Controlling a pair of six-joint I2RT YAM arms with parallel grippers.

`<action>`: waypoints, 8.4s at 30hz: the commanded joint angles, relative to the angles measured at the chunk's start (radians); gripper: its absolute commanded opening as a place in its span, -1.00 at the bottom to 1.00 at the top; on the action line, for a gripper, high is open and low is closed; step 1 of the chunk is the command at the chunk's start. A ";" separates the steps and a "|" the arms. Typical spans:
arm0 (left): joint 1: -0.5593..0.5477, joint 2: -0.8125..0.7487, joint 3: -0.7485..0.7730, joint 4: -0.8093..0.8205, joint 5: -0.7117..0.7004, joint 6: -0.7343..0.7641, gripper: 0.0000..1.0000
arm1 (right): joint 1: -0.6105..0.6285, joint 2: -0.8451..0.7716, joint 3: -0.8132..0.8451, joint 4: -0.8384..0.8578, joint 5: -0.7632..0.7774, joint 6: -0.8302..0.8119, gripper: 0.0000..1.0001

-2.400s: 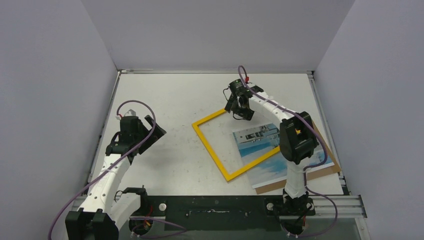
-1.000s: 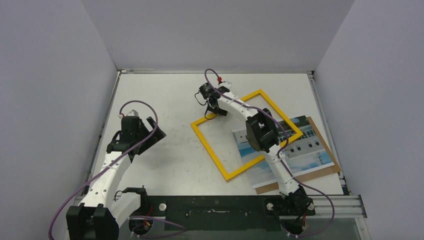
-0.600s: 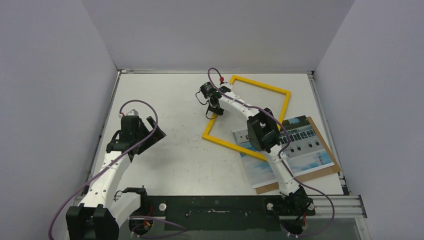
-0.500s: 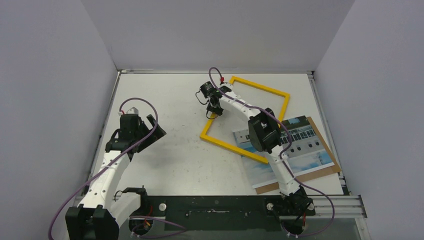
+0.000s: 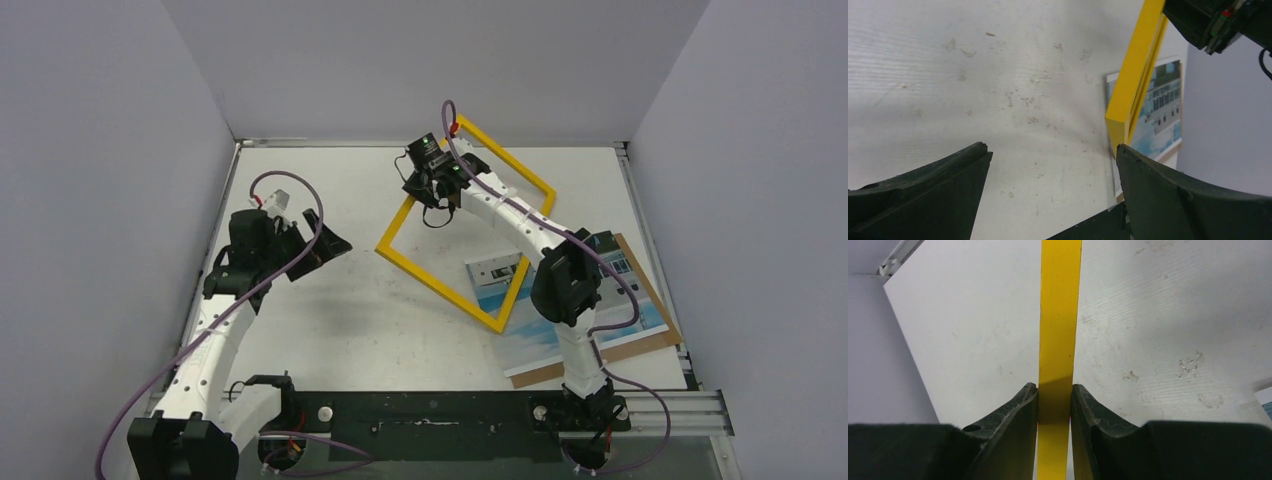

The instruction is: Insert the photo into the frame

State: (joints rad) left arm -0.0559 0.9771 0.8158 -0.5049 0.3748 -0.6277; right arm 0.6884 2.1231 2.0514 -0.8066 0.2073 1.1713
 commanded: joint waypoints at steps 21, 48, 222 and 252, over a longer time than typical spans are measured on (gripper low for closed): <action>-0.193 0.136 0.055 0.372 0.275 -0.141 0.43 | 0.087 -0.252 -0.176 0.179 -0.149 -0.013 -0.73; -0.220 0.208 0.079 0.293 0.327 -0.080 -0.80 | 0.098 -0.302 -0.244 0.237 -0.229 0.046 -0.56; 0.245 0.553 0.290 -0.180 -0.146 0.159 0.66 | -0.169 -0.061 -0.506 0.267 -0.618 -0.514 0.36; 0.225 0.725 0.220 -0.084 -0.084 0.142 0.24 | -0.140 0.042 -0.384 0.285 -0.600 -0.554 0.11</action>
State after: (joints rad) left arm 0.1764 1.7134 1.0603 -0.6491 0.2558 -0.4534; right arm 0.5396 2.1437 1.6062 -0.5774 -0.3817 0.6353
